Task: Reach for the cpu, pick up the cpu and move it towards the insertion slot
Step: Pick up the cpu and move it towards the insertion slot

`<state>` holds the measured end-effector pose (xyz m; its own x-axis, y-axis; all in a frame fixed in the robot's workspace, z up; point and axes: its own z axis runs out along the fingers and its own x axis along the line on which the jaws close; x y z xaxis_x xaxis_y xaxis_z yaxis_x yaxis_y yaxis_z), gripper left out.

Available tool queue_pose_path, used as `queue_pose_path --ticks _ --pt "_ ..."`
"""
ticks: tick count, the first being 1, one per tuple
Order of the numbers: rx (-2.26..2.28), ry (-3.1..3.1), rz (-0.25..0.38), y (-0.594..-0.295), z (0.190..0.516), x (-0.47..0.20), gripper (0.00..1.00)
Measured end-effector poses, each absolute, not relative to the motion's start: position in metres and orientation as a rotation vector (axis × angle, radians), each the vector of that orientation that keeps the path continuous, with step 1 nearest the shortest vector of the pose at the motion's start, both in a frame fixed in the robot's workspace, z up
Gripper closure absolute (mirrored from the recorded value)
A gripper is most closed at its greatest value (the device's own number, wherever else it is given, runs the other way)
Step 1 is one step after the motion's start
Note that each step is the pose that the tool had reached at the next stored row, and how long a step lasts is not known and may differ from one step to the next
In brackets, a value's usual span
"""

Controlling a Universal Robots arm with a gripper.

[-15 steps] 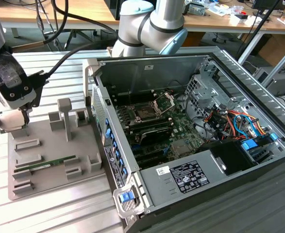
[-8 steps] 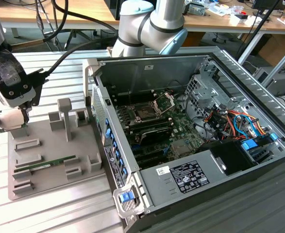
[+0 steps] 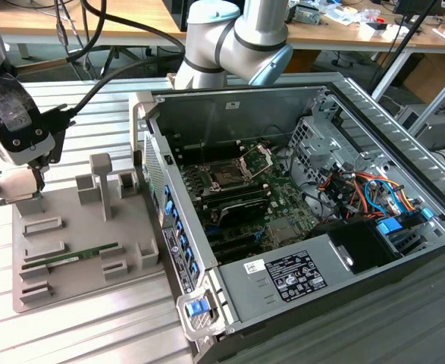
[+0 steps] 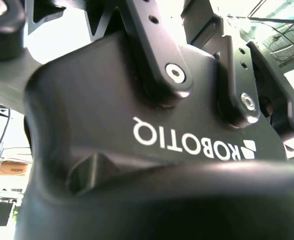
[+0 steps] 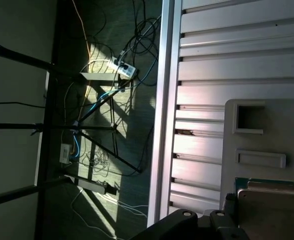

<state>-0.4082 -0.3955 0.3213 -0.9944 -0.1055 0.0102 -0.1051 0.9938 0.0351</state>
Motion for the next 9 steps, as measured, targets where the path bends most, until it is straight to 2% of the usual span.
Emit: queue_pose_path --ticks 9 --pt "0.165 -3.125 -0.054 -0.3955 0.3250 -0.4082 0.45"
